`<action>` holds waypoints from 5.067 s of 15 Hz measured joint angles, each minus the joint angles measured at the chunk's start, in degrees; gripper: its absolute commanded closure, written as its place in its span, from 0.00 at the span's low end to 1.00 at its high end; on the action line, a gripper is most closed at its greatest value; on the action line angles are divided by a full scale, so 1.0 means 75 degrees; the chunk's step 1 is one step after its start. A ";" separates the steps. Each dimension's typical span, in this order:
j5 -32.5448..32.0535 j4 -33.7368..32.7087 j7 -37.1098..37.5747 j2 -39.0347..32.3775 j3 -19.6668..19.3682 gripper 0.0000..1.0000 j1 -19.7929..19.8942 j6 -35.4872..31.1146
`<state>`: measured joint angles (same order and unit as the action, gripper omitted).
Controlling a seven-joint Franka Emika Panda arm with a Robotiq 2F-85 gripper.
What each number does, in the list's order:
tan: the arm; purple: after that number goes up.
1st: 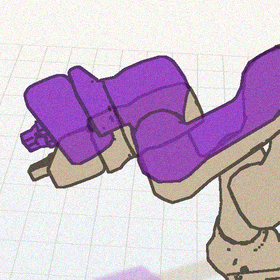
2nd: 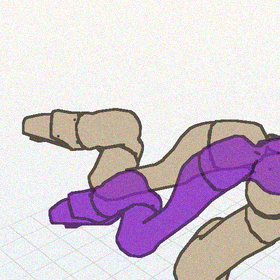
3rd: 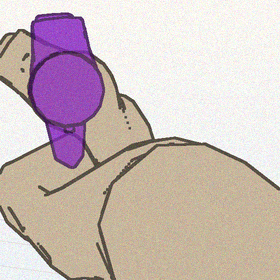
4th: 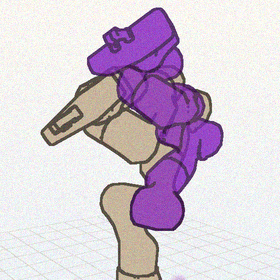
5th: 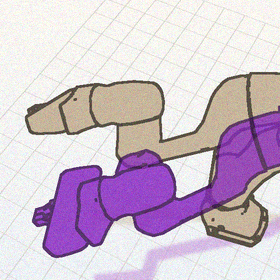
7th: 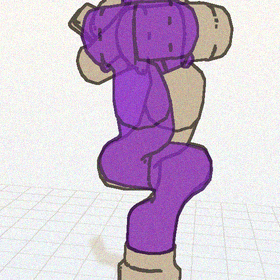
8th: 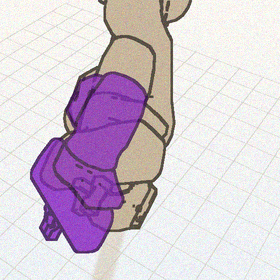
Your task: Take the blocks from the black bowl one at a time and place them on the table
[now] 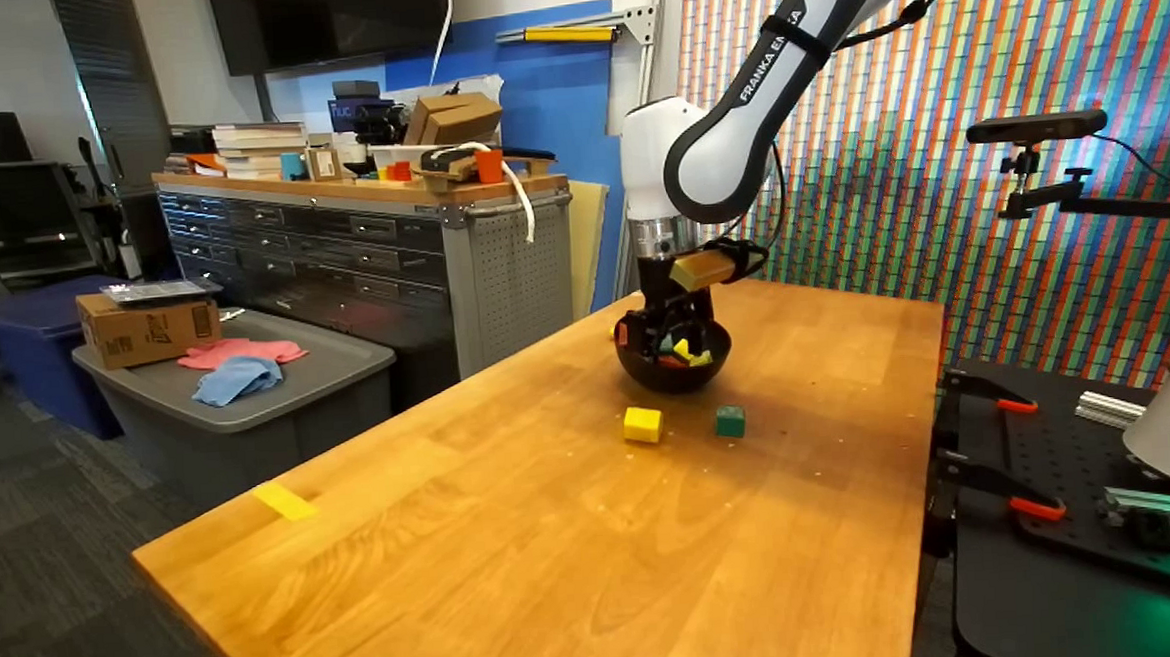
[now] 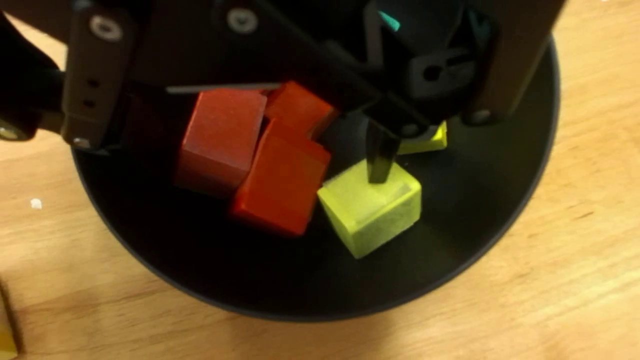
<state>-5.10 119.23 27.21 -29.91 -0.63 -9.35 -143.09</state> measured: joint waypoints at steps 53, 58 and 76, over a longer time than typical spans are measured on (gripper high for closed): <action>0.0007 -0.0816 0.0335 -0.0604 -0.0233 0.62 -0.0048 0.0276; 0.0189 -0.1004 0.0334 -0.0682 -0.0236 0.84 -0.0070 0.0393; 0.0027 0.0671 0.0807 0.1759 -0.0982 0.85 0.0045 0.0263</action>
<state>-4.90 124.26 33.27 -16.71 -8.00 -9.01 -141.12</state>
